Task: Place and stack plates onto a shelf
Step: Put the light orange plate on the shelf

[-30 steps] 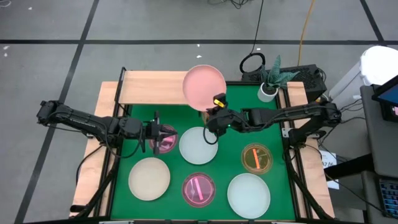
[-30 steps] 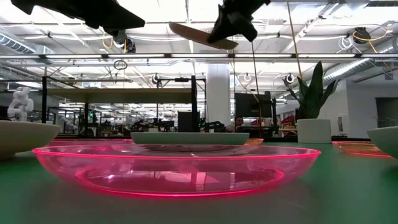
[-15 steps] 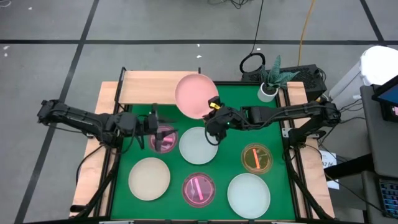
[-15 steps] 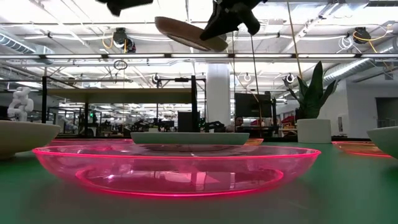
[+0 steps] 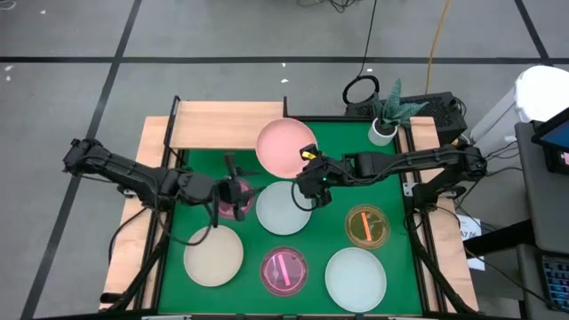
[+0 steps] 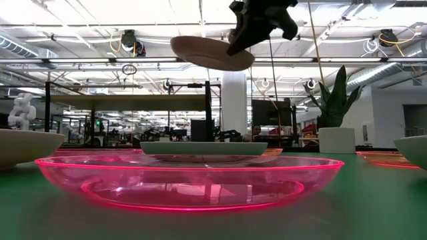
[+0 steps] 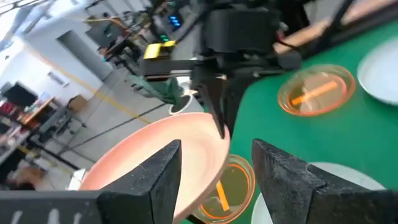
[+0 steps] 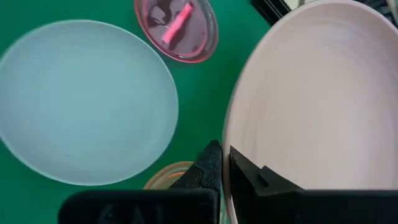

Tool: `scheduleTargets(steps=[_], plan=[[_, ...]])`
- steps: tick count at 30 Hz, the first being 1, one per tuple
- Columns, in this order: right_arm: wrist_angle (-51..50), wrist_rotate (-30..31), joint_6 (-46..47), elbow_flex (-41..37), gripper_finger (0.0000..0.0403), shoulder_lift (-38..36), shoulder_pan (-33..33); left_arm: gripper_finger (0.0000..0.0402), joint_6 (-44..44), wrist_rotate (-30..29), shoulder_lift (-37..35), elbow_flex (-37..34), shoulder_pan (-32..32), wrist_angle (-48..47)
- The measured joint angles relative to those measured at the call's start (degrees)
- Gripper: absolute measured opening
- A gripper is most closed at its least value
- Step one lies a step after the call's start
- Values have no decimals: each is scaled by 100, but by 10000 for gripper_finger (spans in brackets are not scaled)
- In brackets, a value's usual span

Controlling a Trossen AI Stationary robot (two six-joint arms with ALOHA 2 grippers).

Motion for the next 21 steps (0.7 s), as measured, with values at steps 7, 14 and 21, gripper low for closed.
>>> scheduleTargets(steps=[7, 14, 21], plan=[[-15, -176, -213, 0, 0, -2, 29, 200, -28, 335, 297, 1037, 45, -1617], [7, -312, -416, 0, 0, -2, 29, 200, -452, 659, 951, 2239, 55, -3663], [-22, -639, -676, -2, 0, -2, 29, 200, -377, 633, 1237, 2308, 57, -3985]])
